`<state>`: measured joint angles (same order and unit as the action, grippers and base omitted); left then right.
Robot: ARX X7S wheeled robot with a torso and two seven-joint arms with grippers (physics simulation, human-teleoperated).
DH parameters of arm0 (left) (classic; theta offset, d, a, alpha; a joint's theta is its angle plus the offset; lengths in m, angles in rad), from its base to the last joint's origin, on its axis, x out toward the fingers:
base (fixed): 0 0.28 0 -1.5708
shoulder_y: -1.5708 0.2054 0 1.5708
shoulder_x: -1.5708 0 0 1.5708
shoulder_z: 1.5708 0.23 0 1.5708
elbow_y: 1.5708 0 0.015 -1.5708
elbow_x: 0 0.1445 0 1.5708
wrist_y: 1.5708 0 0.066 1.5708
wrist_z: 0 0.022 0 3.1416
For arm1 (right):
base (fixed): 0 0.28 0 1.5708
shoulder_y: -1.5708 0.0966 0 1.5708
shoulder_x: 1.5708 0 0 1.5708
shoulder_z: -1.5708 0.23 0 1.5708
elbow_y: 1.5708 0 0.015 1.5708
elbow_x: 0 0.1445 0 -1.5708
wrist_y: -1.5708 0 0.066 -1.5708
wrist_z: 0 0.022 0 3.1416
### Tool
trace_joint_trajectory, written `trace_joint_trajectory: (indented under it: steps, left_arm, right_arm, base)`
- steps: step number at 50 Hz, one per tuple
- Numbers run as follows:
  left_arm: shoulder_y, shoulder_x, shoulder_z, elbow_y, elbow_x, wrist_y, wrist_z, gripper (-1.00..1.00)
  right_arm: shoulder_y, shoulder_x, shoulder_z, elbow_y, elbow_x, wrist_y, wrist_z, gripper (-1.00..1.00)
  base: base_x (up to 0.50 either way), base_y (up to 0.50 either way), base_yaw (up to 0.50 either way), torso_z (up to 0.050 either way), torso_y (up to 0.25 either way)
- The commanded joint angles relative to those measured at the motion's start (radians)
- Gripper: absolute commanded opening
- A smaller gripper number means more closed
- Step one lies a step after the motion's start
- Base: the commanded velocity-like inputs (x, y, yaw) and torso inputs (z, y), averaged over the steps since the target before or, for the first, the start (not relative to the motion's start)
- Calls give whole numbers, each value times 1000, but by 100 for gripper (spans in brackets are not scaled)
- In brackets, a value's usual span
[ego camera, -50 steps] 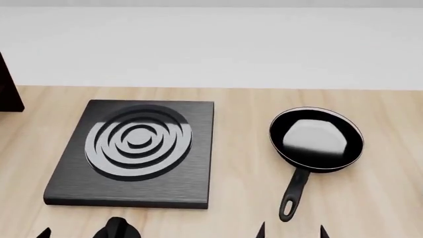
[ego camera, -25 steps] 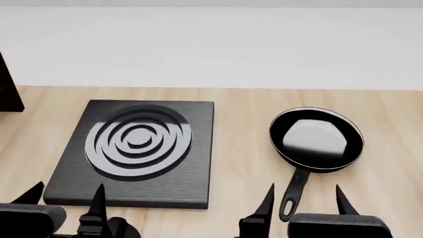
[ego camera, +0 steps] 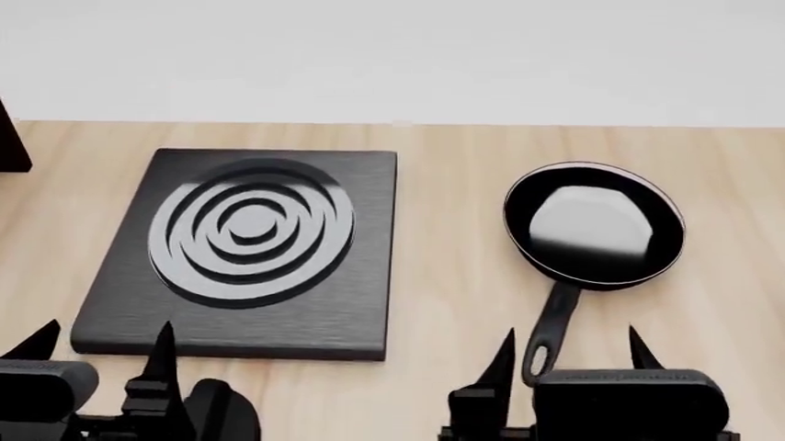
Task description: Put the frying pan on the cabinet shelf.
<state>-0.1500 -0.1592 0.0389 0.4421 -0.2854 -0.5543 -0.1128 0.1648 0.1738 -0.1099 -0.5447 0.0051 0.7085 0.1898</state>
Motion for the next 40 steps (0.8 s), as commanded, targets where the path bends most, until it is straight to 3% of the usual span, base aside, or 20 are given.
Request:
trace_joint_trajectory:
  steps: [1,22,40]
  left_arm:
    - [-5,3,-7,13,-8,-2,-7,100]
    - [-12,-14,-1,29,-30,-9,-16,100]
    - [-31,-21,-41,91,-98,-94,-54,100]
  right_arm:
    - [11,12,-6,-1,-7,25,3,100]
    - [55,12,-27,8,6,59,6,100]
    - [343,9,-2,312,43,131,-23,100]
  base:
    - [0,0,0,0,-180]
    - [0,1,-3,1,-193]
    - [0,2,-3,0,-6]
